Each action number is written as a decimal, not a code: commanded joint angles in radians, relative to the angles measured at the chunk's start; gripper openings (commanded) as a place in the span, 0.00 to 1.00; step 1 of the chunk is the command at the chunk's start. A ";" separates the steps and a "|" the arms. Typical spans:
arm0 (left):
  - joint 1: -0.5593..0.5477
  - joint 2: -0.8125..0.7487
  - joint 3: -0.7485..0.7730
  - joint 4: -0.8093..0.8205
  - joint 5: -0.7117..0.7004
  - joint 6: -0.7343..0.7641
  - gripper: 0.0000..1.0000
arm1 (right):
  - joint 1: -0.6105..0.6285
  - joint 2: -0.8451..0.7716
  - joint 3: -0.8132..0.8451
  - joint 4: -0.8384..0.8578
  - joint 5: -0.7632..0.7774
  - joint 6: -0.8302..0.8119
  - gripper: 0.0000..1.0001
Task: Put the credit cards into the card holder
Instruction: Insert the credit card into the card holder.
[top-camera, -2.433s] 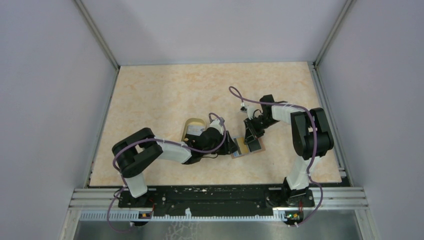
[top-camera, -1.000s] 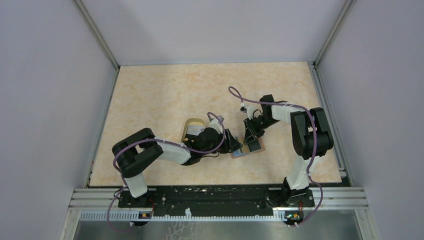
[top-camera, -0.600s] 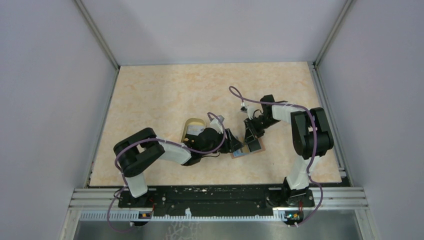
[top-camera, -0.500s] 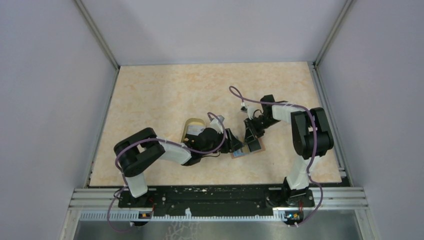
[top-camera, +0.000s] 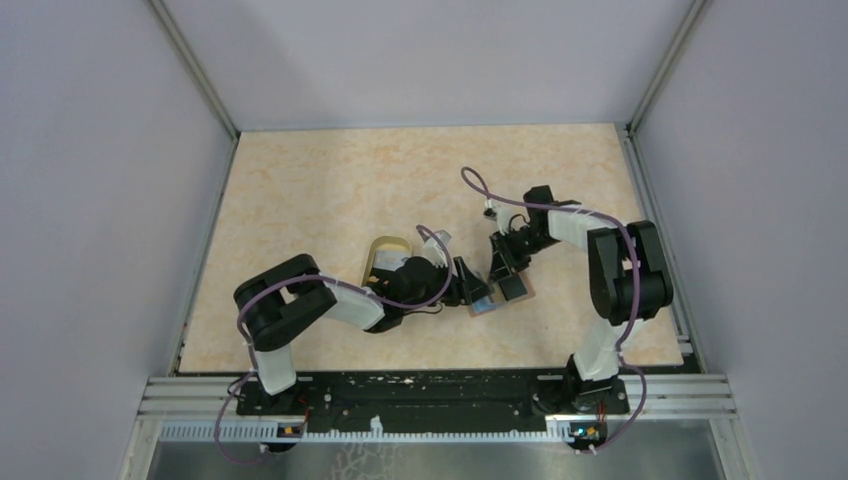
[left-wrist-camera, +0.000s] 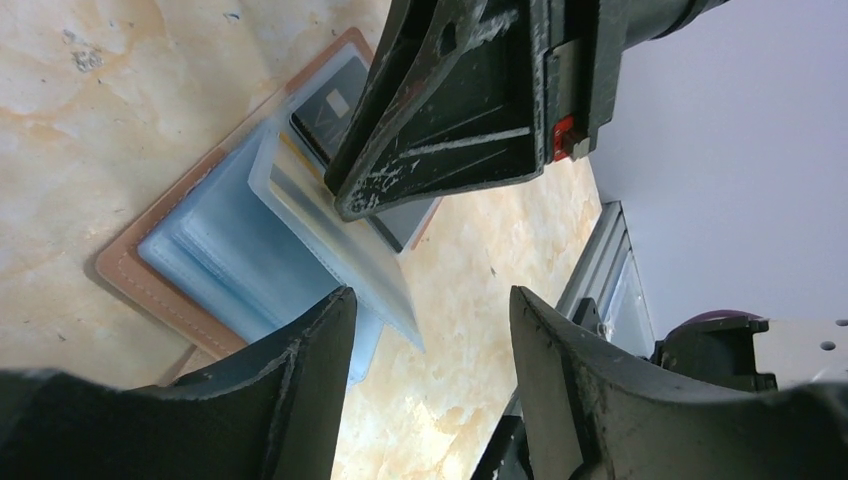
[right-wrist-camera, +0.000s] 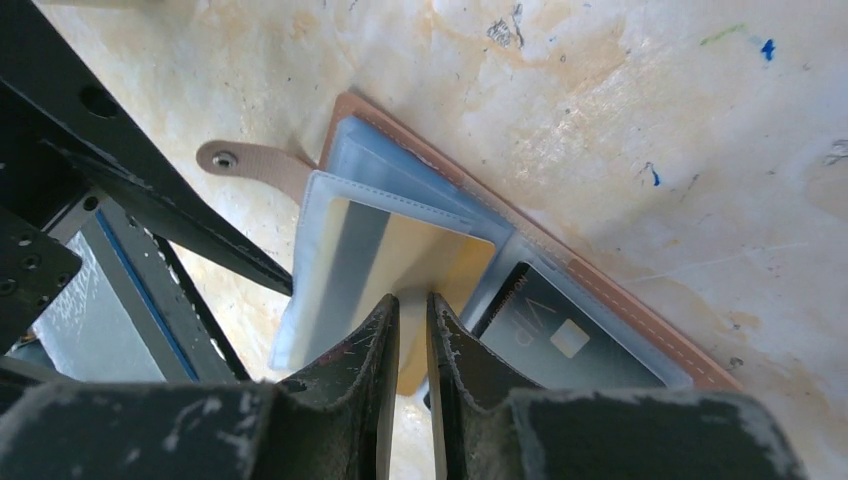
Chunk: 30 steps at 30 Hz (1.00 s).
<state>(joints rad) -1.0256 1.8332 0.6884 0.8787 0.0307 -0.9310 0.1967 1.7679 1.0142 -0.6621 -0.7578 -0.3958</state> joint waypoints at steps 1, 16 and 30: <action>-0.003 0.042 0.017 0.062 0.032 -0.006 0.64 | -0.016 -0.067 -0.008 0.039 -0.013 0.011 0.16; -0.004 0.094 0.054 0.155 0.046 -0.006 0.65 | -0.036 -0.141 -0.040 0.107 0.087 0.057 0.13; -0.003 0.124 0.075 0.186 0.057 -0.003 0.66 | -0.055 -0.104 -0.050 0.109 0.195 0.056 0.10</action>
<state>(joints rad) -1.0256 1.9457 0.7345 1.0214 0.0738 -0.9321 0.1452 1.6375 0.9619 -0.5583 -0.6052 -0.3290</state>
